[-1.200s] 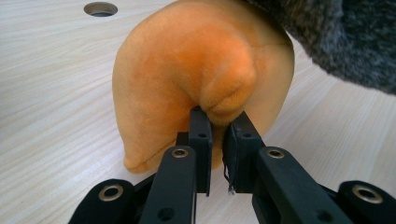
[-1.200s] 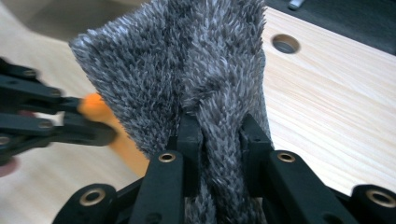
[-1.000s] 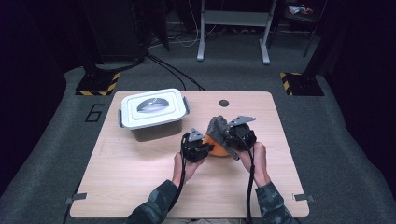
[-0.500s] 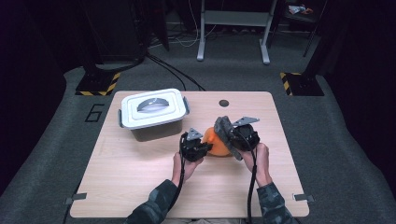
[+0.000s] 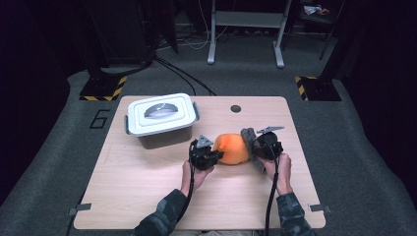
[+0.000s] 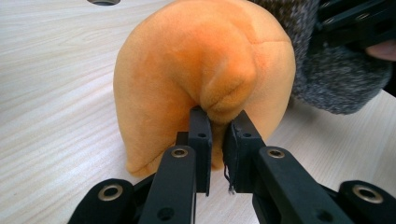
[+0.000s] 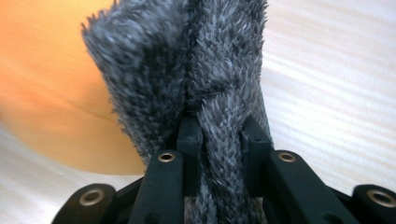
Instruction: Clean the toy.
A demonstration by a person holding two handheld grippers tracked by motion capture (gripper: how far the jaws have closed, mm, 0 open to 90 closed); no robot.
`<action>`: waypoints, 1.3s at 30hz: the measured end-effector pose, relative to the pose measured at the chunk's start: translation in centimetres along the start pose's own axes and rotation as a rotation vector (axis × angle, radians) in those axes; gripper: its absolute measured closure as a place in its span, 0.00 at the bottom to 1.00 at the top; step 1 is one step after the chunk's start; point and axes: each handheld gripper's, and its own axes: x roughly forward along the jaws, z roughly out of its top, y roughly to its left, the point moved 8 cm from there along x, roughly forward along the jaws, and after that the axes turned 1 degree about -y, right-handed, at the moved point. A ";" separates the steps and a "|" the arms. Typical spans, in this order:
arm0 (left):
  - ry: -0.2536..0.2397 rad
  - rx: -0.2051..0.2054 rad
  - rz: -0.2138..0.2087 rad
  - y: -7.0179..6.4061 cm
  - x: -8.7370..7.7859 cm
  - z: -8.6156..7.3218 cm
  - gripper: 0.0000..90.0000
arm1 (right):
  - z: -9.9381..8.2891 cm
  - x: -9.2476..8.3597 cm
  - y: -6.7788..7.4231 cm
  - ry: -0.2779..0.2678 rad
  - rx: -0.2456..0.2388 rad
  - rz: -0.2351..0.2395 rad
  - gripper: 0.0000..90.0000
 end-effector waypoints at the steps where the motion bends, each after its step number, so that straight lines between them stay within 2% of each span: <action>1: 0.000 0.000 0.000 0.0 0.0 0.0 0.91 | -0.3 0.3 -0.2 0.015 0.018 0.005 0.82; 4: 0.001 0.003 0.000 0.2 0.0 -0.1 0.91 | -1.1 1.7 -1.1 0.059 0.039 0.006 0.82; 7: 0.003 -0.003 -0.001 0.3 -0.1 -0.2 0.91 | -2.1 2.9 -1.4 0.111 0.051 0.014 0.82; 10: 0.000 -0.001 0.007 0.4 -0.2 -0.2 0.91 | -2.1 2.5 -1.7 0.098 0.060 0.018 0.83; 13: 0.000 -0.001 0.004 0.4 -0.2 -0.2 0.91 | -1.1 0.6 -2.2 0.043 0.067 0.010 0.83; 15: -0.003 -0.002 0.004 0.3 -0.2 -0.2 0.91 | -0.1 -1.0 -2.1 -0.001 0.055 0.001 0.83; 18: -0.006 -0.001 0.006 0.2 -0.2 -0.1 0.91 | 1.4 -3.1 -1.0 -0.061 0.011 0.018 0.83; 21: -0.004 0.003 0.006 0.2 -0.2 -0.1 0.91 | 2.8 -4.6 1.2 -0.103 -0.051 0.044 0.83; 22: -0.004 0.004 0.007 0.2 -0.2 -0.1 0.91 | 3.2 -4.8 2.1 -0.117 -0.077 0.054 0.82; 23: -0.007 0.005 0.009 0.2 -0.2 -0.1 0.91 | 3.5 -5.0 3.0 -0.115 -0.080 0.062 0.82; 25: -0.005 0.008 0.011 0.2 -0.2 -0.1 0.91 | 4.2 -5.0 4.4 -0.132 -0.134 0.089 0.82; 28: -0.004 0.011 0.010 0.1 -0.2 -0.1 0.91 | 4.6 -4.5 5.9 -0.120 -0.156 0.105 0.82; 30: -0.002 0.015 0.013 0.2 -0.2 -0.1 0.91 | 4.6 -3.8 6.4 -0.099 -0.184 0.103 0.82; 33: -0.005 0.004 0.008 0.2 -0.1 -0.2 0.91 | 4.5 -3.3 6.6 -0.094 -0.189 0.083 0.82; 35: -0.003 0.015 0.010 0.1 -0.2 -0.1 0.91 | 4.5 -3.3 6.4 -0.095 -0.191 0.080 0.82; 39: -0.004 0.011 0.008 0.2 -0.1 -0.1 0.90 | 4.0 -3.3 5.5 -0.085 -0.181 0.053 0.82</action>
